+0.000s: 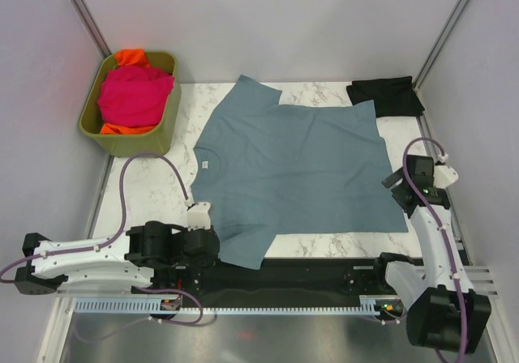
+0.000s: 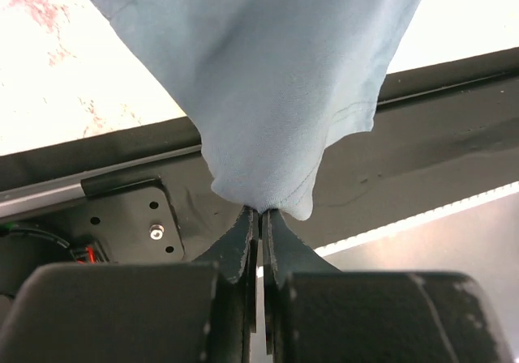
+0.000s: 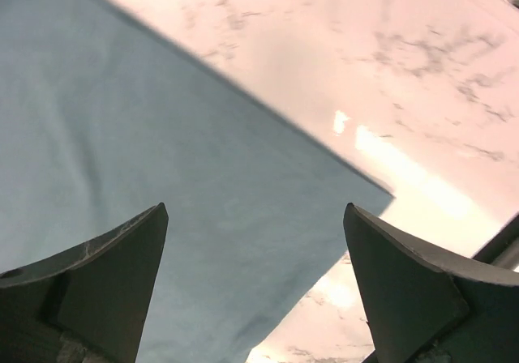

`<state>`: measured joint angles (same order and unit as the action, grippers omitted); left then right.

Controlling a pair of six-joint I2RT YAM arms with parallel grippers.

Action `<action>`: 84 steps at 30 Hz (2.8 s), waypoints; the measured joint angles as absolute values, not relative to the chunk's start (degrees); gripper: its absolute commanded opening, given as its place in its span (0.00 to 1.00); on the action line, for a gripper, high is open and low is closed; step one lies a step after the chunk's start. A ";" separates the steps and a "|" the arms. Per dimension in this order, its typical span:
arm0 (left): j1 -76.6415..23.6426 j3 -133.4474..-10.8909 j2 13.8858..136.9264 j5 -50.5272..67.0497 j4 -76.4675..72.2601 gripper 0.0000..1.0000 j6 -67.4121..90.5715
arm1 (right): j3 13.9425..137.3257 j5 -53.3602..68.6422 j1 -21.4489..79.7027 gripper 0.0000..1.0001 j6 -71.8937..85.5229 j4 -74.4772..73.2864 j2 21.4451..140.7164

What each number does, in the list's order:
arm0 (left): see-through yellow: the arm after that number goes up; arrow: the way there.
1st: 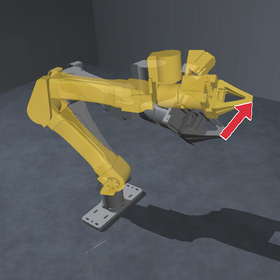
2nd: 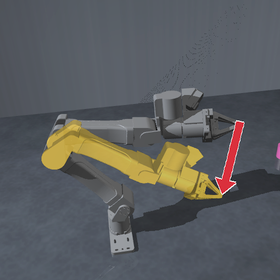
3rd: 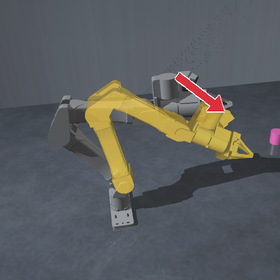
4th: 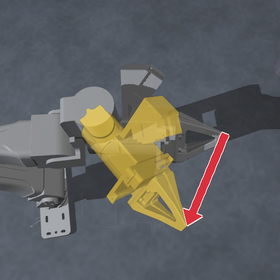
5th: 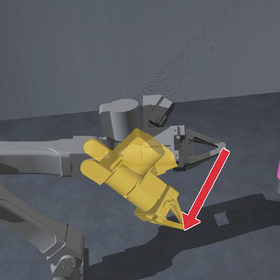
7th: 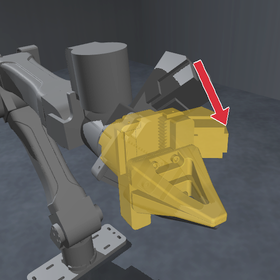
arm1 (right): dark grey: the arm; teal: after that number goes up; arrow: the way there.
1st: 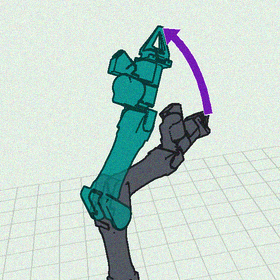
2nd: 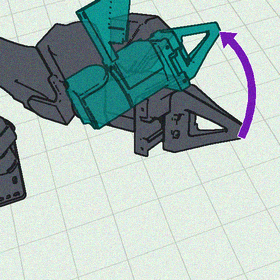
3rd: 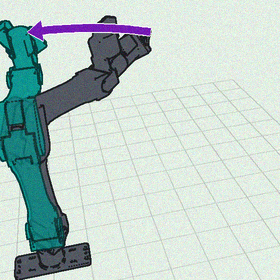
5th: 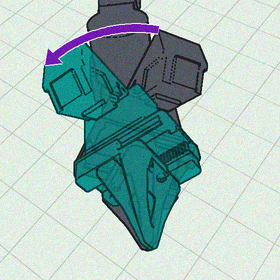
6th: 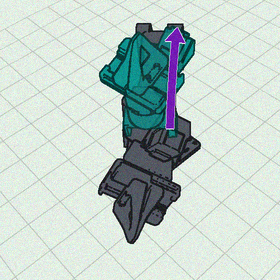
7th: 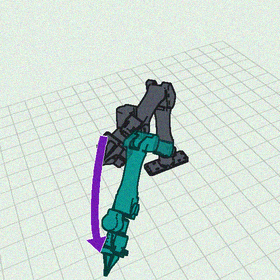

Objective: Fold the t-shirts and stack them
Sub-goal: Flatten the tshirt out, then fold the tshirt

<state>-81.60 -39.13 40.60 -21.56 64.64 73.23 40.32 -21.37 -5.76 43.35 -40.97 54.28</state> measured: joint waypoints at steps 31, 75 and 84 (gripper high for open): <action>-81.45 -39.00 41.50 -21.21 59.61 0.02 66.92 | 19.64 -15.46 -24.82 0.25 54.41 -32.40 45.69; -44.25 -70.43 67.46 -18.65 59.02 0.02 31.59 | 38.96 3.46 -24.43 0.00 42.59 -26.28 63.75; -35.18 -76.25 76.09 -15.31 54.94 0.02 23.75 | 43.64 3.60 -19.46 0.00 42.37 -22.31 73.21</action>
